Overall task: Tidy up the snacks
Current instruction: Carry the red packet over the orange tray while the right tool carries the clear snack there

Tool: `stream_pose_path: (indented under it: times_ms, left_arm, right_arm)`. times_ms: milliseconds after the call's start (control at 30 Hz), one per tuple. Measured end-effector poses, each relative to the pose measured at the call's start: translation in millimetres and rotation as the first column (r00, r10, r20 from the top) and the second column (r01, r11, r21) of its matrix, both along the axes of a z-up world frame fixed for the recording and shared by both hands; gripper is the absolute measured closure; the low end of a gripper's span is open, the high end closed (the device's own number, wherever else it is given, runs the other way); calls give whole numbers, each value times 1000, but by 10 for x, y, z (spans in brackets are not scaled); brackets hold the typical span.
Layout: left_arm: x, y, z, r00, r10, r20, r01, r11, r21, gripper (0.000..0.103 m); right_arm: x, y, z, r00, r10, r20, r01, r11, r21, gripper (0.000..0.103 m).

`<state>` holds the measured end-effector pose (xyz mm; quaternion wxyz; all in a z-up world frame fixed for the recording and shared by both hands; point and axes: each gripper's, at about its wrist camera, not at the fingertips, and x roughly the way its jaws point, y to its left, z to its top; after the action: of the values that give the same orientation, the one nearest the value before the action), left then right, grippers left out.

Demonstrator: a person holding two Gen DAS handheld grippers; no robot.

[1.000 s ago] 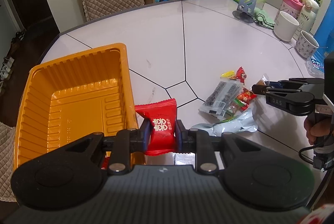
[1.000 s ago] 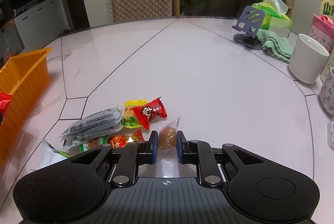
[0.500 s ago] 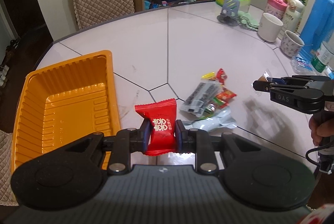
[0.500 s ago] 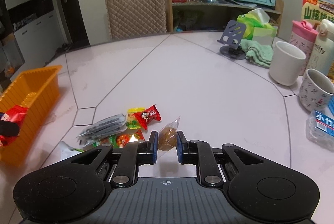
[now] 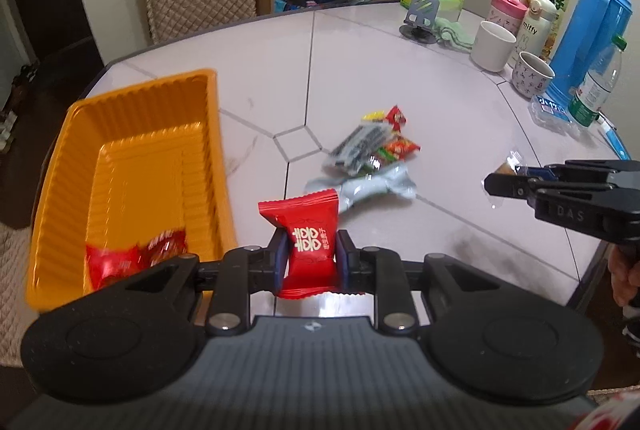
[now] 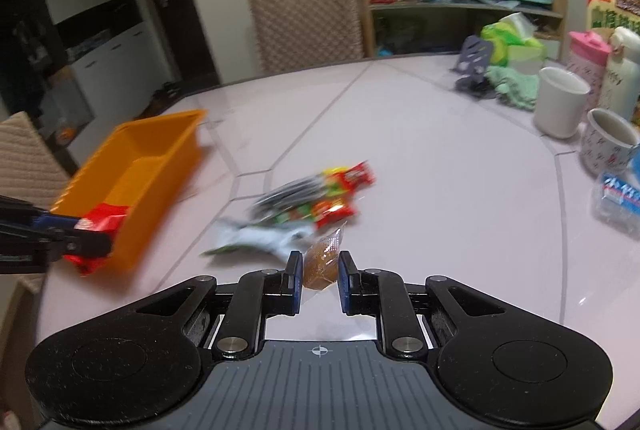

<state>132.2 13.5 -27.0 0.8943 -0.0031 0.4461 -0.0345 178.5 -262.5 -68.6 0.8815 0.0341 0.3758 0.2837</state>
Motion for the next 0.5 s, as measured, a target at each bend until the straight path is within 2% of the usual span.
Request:
stream_pose_path:
  times_ms: [200, 500]
  left_arm:
    - [-380, 160, 24, 998, 59, -16, -59, 998, 0, 80]
    - [-830, 606, 117, 977, 211, -2, -211, 977, 18, 80]
  right_arm:
    - [-360, 274, 83, 991, 131, -38, -129, 990, 48, 85]
    - [-668, 945, 226, 940, 341, -33, -335, 936, 111, 85]
